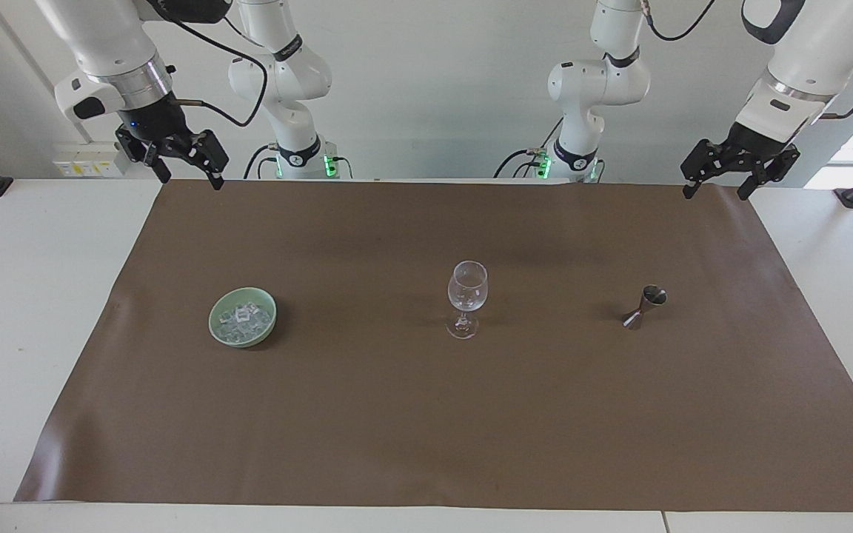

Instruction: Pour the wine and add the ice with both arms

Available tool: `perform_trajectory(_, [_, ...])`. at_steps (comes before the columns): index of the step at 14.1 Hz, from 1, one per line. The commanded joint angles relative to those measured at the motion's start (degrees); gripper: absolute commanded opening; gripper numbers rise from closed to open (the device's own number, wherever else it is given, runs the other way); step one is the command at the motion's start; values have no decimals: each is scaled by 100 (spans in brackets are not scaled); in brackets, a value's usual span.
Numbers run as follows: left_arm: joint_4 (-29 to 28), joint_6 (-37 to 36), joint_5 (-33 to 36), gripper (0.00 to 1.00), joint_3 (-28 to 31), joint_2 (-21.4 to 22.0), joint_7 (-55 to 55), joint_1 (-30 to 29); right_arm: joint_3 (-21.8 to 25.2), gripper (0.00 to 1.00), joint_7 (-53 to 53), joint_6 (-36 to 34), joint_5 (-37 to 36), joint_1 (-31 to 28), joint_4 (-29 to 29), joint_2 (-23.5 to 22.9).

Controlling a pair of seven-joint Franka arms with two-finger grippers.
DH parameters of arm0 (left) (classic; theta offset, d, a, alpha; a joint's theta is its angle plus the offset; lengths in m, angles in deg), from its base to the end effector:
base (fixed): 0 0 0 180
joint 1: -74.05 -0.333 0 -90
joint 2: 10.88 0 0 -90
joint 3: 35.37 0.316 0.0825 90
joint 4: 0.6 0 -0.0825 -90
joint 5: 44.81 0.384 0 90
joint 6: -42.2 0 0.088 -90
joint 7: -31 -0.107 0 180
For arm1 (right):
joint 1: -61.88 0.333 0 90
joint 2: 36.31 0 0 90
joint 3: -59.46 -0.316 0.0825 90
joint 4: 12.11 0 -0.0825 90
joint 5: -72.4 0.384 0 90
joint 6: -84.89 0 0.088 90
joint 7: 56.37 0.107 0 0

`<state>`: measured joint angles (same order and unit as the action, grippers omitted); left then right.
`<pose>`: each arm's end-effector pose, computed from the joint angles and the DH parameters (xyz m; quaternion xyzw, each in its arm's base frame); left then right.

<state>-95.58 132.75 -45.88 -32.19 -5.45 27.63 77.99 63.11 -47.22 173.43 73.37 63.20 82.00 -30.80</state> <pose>0.5254 -0.0075 0.6354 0.9992 -0.0361 0.0089 0.0118 0.5212 -0.0211 0.6401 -0.9950 0.0997 0.0013 0.0115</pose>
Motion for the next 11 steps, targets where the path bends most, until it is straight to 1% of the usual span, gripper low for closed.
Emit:
perform_trajectory(1, [-223,-36,27,100,34,169,38,10,-13,100,34,58,61,-44,178,152])
perform_trajectory(7, [-188,-238,28,100,25,178,29,80,-13,100,52,67,61,-44,178,152])
perform_trajectory(9, [-170,-230,36,100,-1,169,12,115,-13,100,61,101,61,-35,300,213])
perform_trajectory(11, [-179,-177,36,100,-27,169,-15,229,-13,100,26,277,61,-44,449,266])
